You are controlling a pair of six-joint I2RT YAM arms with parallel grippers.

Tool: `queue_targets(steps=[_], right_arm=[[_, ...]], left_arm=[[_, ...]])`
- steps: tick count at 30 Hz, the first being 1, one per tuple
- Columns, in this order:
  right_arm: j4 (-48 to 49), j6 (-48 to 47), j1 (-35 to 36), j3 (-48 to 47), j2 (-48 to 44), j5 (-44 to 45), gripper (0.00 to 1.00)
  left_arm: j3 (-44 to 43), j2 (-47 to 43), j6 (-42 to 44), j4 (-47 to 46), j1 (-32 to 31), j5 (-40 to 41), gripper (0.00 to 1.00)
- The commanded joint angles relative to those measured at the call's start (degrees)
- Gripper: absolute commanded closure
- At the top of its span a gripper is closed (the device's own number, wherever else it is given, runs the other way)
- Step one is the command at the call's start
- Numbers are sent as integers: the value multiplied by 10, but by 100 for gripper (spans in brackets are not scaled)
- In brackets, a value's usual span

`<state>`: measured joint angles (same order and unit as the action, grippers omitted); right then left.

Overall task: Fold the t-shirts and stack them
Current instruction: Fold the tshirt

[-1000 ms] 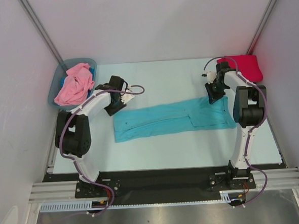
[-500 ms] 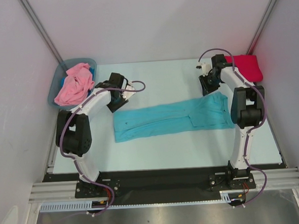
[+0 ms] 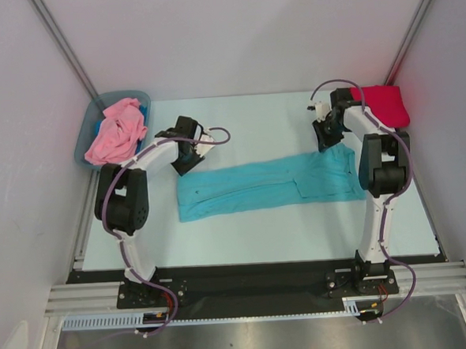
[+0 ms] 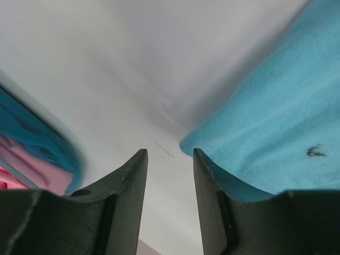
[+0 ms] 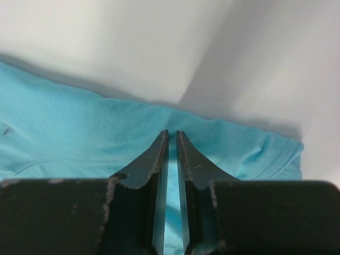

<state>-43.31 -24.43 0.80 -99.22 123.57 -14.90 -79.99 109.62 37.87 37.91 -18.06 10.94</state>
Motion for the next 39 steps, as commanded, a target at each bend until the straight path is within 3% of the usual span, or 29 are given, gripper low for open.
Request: queue_targets(steps=[1, 23, 39], right_arm=[[24, 2, -4, 3, 14, 7, 84], [27, 0, -26, -25, 56, 29, 84], [30, -7, -34, -17, 57, 32, 84]], left_arm=[[-15, 8, -12, -16, 1, -17, 55], [-29, 41, 0, 22, 0, -43, 55], [3, 76, -5, -5, -1, 50, 60]])
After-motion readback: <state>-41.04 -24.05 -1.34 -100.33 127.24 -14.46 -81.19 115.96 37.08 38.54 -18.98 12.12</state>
